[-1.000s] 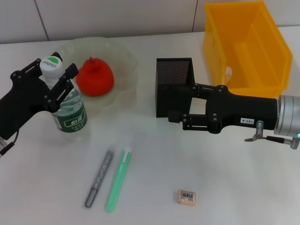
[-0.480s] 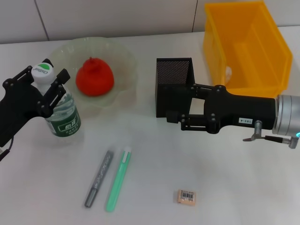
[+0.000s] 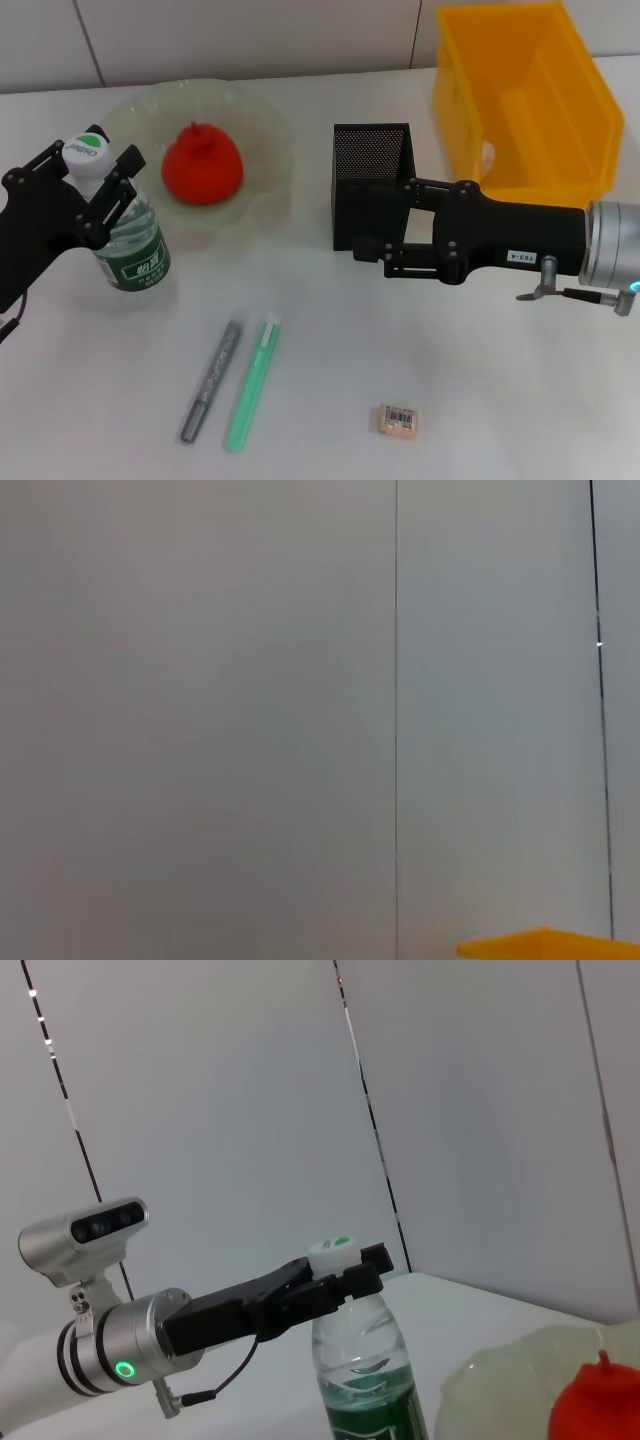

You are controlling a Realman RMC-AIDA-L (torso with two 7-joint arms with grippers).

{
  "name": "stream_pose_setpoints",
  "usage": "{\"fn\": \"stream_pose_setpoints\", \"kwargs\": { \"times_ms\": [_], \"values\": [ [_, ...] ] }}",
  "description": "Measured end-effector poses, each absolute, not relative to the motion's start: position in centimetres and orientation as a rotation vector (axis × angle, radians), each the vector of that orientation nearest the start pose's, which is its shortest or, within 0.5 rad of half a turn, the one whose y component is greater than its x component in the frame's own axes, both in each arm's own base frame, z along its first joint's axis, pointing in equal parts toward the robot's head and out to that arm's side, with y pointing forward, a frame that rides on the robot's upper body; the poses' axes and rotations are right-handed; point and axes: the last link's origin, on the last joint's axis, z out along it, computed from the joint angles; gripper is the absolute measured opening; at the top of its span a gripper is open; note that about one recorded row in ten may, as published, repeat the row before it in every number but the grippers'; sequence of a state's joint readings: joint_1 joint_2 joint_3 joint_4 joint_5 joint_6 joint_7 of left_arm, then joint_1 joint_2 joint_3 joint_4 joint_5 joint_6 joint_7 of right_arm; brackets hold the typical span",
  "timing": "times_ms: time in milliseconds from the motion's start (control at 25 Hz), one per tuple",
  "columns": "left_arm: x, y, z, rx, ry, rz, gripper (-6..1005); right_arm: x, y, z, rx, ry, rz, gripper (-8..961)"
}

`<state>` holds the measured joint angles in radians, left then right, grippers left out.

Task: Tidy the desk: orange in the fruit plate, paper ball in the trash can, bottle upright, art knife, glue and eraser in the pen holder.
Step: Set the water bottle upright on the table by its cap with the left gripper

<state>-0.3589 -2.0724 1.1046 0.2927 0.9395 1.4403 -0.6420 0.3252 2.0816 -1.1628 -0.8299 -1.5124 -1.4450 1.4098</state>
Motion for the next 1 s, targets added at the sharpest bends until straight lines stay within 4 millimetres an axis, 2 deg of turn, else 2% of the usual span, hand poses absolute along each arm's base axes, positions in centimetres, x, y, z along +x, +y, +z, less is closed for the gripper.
{"fn": "stream_pose_setpoints", "kwargs": {
  "times_ms": [1000],
  "values": [
    [-29.40,30.45,-1.58,-2.054,-0.397,-1.002,431,23.37,30.94,-1.07,-2.672,0.548,0.916,766]
  ]
}}
